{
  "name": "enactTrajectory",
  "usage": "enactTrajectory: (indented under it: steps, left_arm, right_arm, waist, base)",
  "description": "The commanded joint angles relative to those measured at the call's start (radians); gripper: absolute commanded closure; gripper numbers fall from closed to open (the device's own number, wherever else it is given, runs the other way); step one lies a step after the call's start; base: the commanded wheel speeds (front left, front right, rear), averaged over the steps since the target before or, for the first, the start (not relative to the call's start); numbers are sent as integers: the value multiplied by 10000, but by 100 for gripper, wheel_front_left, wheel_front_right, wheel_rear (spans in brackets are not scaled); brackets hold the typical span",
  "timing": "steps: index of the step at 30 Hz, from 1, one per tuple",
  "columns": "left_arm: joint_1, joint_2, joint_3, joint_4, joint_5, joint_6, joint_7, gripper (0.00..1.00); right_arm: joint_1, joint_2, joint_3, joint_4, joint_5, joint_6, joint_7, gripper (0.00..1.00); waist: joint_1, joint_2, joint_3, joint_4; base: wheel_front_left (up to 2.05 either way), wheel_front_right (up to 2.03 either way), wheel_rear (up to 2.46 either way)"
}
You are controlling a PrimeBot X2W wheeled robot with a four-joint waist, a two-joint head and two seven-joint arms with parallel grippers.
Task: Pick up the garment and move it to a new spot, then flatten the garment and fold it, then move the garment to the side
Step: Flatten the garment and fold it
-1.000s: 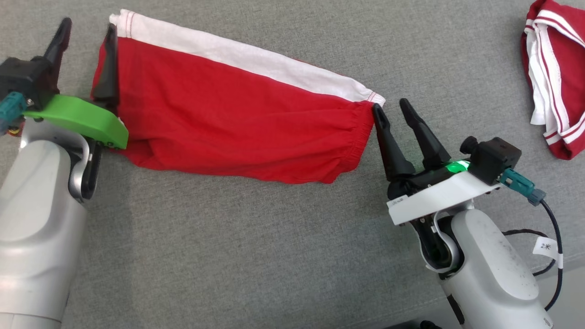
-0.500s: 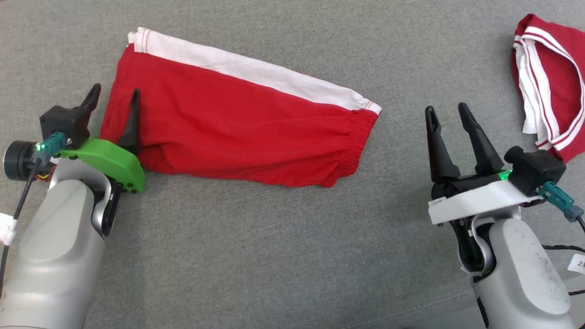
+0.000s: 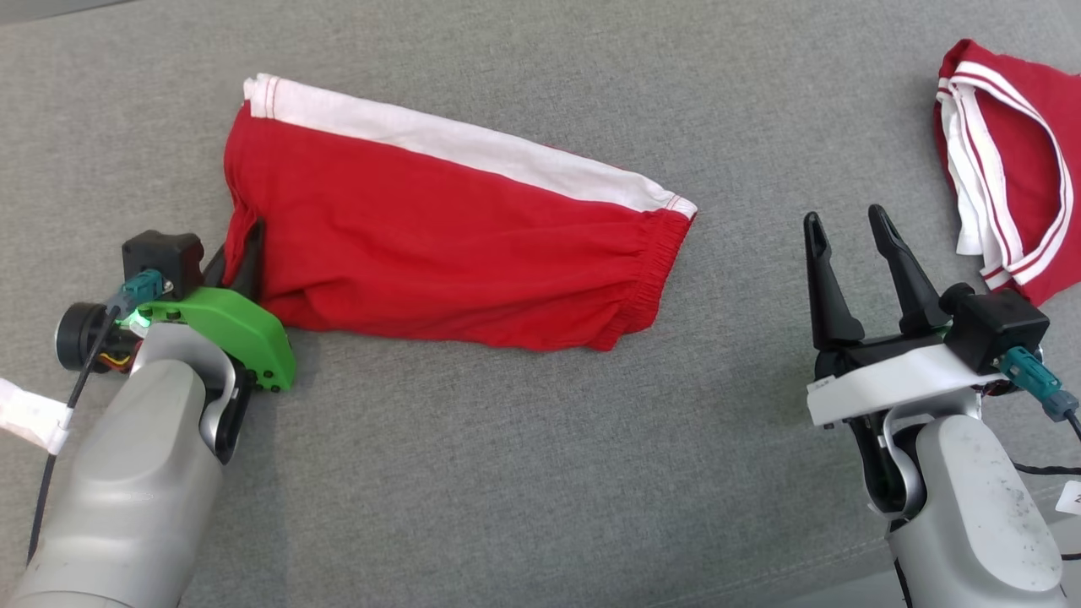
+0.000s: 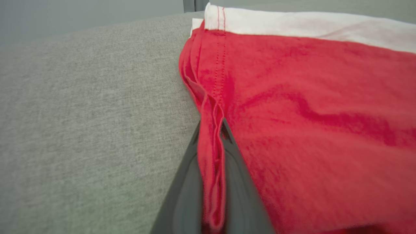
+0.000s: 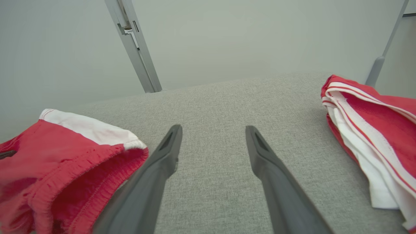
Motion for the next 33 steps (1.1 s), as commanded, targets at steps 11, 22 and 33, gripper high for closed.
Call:
enactTrajectory:
  steps: [11, 22, 33]
  left_arm:
    - [2132, -150, 914, -600, -529, 74, 90, 100]
    - [4089, -743, 2439, -2325, 351, 495, 56, 91]
    - [4804, -1576, 3741, -3743, 1729, 244, 53, 0]
  right_arm:
    - [512, -30, -110, 761, -568, -16, -43, 0]
    - [769, -31, 80, 1291, -815, -14, -43, 0]
    - [-260, -34, 1571, 1389, -388, -16, -43, 0]
  waist:
    - [0, -1, -1325, 1028]
    - [0, -1, -1982, 2146]
    - [0, -1, -1820, 3017]
  base:
    - [0, 0, 0]
    - [0, 0, 0]
    - [0, 0, 0]
